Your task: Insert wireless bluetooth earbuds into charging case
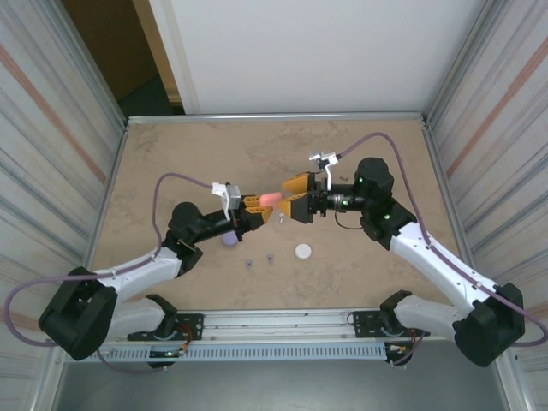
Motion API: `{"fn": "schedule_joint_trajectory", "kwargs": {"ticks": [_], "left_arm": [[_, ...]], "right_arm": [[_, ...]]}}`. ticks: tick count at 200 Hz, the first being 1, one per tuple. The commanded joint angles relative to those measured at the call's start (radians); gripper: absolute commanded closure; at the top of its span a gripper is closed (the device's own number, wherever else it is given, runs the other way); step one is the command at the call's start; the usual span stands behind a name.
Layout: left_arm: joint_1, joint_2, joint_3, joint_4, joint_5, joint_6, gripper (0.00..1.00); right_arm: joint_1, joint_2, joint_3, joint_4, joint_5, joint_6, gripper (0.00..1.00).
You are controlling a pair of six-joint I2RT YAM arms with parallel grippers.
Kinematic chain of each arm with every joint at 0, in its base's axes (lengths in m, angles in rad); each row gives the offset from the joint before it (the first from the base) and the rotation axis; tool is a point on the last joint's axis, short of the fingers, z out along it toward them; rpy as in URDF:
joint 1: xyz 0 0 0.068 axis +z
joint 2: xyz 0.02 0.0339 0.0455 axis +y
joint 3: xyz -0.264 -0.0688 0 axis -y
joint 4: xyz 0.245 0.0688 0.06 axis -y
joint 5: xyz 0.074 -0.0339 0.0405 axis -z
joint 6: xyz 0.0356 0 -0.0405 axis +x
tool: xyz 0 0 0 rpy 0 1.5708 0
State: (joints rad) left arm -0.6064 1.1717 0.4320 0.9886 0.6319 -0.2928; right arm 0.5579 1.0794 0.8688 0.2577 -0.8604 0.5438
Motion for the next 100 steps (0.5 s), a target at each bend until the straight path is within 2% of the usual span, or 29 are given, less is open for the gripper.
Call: {"fn": "schedule_joint_trajectory", "kwargs": {"ticks": [1, 53, 100], "left_arm": [[0.000, -0.040, 0.006, -0.035, -0.049, 0.027, 1.00], [0.009, -0.052, 0.044, -0.196, -0.075, 0.073, 1.00], [0.135, -0.002, 0.091, -0.246, 0.009, 0.024, 1.00]], "right_arm": [[-0.026, -0.066, -0.037, -0.029, 0.084, -0.025, 0.01], [-0.096, -0.201, -0.148, -0.089, 0.284, 0.005, 0.01], [-0.178, -0.302, -0.282, -0.031, 0.380, 0.082, 0.01]]}}
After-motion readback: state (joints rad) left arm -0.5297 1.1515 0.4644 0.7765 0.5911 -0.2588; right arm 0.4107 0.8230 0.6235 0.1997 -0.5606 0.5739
